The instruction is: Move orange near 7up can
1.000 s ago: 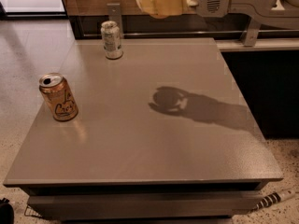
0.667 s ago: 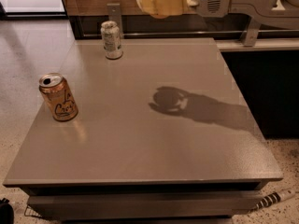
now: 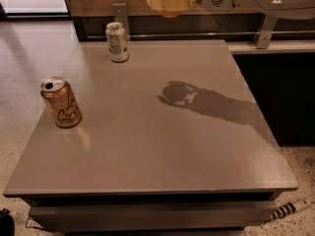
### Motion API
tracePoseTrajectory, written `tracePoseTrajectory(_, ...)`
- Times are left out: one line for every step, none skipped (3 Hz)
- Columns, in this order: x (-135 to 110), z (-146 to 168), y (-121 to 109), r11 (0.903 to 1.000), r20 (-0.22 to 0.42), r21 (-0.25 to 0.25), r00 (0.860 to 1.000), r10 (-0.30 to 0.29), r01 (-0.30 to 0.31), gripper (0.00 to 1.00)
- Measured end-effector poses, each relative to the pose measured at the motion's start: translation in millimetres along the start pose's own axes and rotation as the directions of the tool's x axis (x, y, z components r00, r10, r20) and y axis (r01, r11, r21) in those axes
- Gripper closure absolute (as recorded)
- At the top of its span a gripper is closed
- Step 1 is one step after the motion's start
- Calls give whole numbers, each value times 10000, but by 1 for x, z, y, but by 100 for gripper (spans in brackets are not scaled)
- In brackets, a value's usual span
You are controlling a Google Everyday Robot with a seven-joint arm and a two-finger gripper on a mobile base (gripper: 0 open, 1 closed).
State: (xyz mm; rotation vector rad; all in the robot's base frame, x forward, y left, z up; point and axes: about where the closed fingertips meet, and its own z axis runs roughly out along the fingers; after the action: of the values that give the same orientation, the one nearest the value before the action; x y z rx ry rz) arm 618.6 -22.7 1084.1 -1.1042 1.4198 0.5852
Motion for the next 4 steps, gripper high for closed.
tracePoseTrajectory(32,14,-24,9929,-689,795,9932,937,-882,100)
tracePoseTrajectory(77,34,-44,9725,-398,1576,9829,1798,-1716,100)
tracePoseTrajectory(101,63,-59,9721,427,1752,9877,1507,-1559,100)
tracePoseTrajectory(123,94,-66,9785,451,1756,9938,1017,-1082,100)
